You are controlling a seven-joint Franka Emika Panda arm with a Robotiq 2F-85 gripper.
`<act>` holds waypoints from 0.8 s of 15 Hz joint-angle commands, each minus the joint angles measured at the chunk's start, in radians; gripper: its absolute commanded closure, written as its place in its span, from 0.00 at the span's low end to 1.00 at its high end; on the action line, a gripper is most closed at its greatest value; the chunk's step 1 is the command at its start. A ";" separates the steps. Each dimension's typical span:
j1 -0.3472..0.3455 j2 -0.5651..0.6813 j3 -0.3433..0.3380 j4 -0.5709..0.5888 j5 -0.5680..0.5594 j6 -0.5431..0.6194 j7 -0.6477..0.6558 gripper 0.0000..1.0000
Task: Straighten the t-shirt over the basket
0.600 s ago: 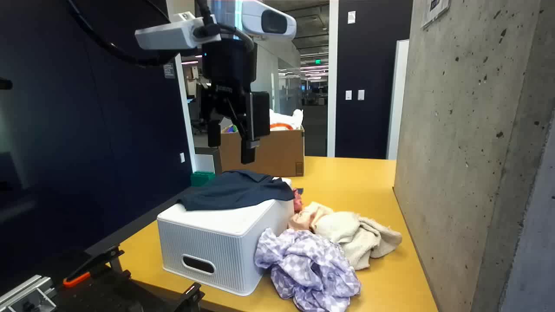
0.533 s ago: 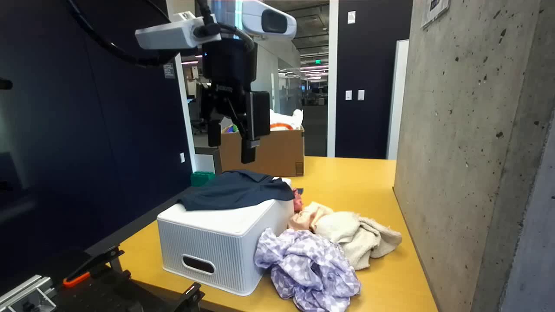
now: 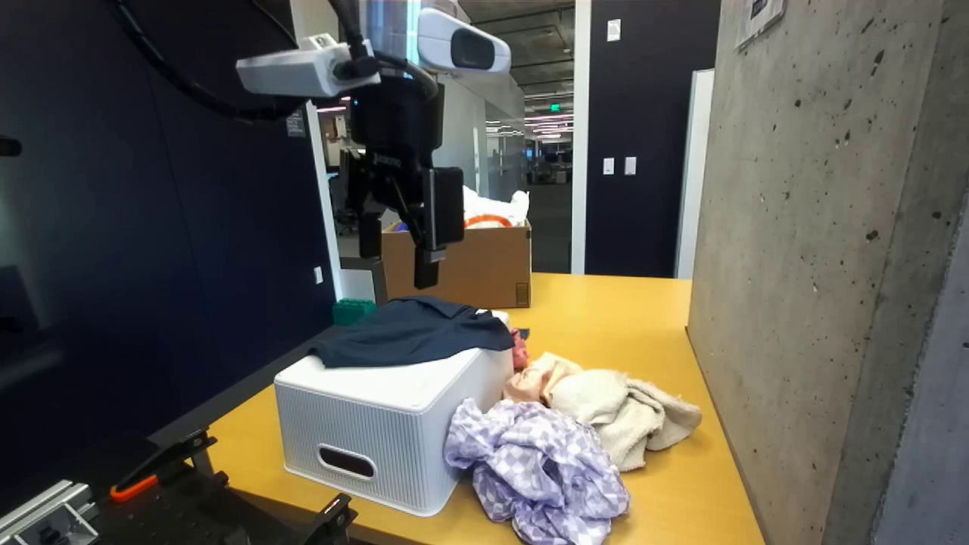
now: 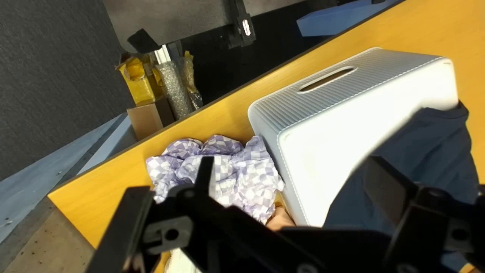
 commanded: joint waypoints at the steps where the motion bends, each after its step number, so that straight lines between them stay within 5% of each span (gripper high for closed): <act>1: 0.002 0.043 0.046 -0.002 0.083 0.054 0.031 0.00; 7: 0.023 0.229 0.124 0.050 0.219 0.154 0.079 0.00; 12: 0.050 0.392 0.210 0.142 0.208 0.219 0.173 0.00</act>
